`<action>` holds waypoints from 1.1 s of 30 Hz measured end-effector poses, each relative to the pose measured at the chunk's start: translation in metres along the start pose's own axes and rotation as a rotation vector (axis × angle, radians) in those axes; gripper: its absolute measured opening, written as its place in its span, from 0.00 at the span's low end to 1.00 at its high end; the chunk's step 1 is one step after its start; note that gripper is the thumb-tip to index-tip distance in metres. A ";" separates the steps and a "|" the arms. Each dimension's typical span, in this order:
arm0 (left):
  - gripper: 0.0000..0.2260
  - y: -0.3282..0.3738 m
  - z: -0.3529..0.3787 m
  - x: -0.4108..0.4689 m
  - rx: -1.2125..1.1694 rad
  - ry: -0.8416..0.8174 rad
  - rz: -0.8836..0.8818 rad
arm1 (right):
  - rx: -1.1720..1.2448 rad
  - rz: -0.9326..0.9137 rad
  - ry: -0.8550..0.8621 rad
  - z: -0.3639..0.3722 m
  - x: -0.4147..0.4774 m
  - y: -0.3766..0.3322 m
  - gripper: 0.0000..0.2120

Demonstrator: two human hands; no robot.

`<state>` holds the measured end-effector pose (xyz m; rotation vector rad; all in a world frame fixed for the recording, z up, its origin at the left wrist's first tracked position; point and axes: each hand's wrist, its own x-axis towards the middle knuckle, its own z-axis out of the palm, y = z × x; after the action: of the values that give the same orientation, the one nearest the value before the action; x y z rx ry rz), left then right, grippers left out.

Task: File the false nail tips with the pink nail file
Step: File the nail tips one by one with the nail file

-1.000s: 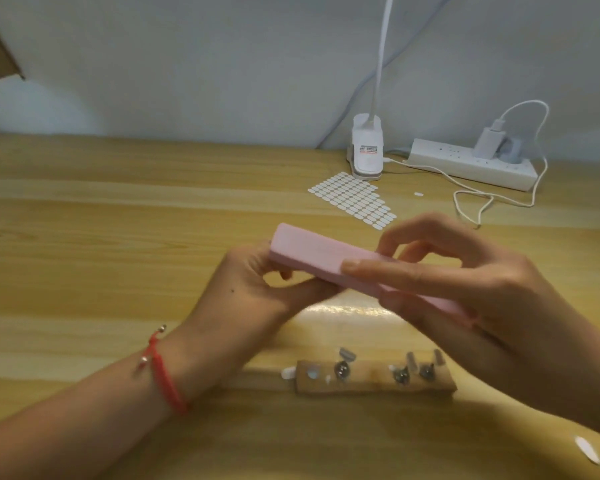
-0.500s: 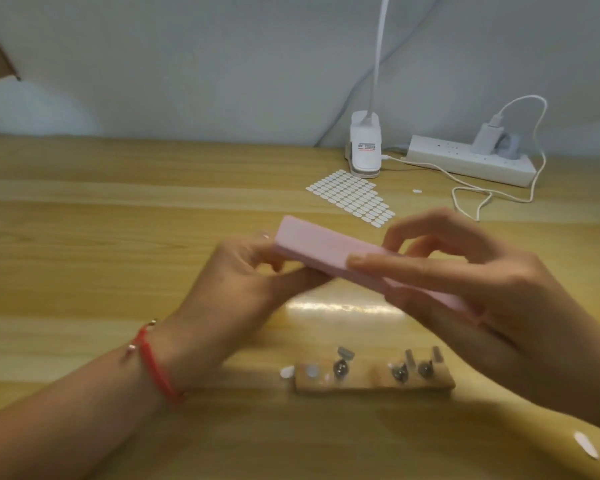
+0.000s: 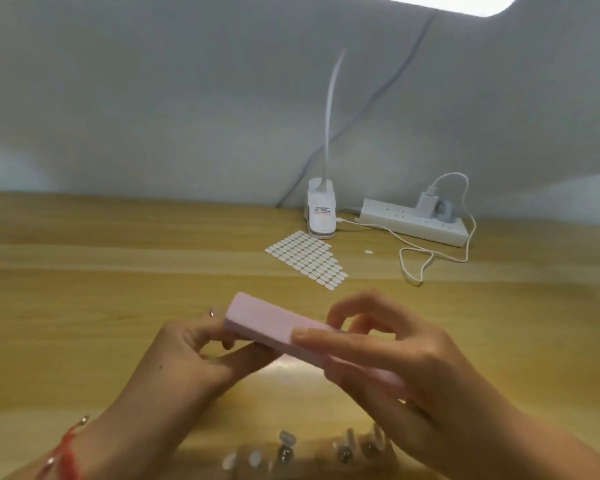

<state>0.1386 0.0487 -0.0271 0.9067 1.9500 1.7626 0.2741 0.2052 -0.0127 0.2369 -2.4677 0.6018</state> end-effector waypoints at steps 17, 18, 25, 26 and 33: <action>0.16 -0.004 -0.005 0.000 -0.108 -0.113 0.037 | 0.008 0.024 -0.004 0.003 -0.001 0.002 0.15; 0.16 -0.001 -0.003 -0.003 -0.101 -0.159 0.042 | 0.018 0.004 -0.016 0.005 -0.001 0.001 0.15; 0.16 0.000 -0.003 -0.004 -0.142 -0.196 0.044 | 0.040 0.026 -0.025 0.006 -0.002 0.005 0.16; 0.16 0.001 -0.001 -0.006 -0.133 -0.229 0.051 | 0.045 0.007 -0.033 0.007 -0.003 0.005 0.16; 0.14 0.001 0.002 -0.007 -0.057 -0.228 0.063 | 0.099 -0.005 -0.012 0.011 -0.001 0.006 0.15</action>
<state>0.1449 0.0457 -0.0276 1.1075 1.7363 1.6587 0.2679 0.2056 -0.0238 0.2861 -2.4506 0.7233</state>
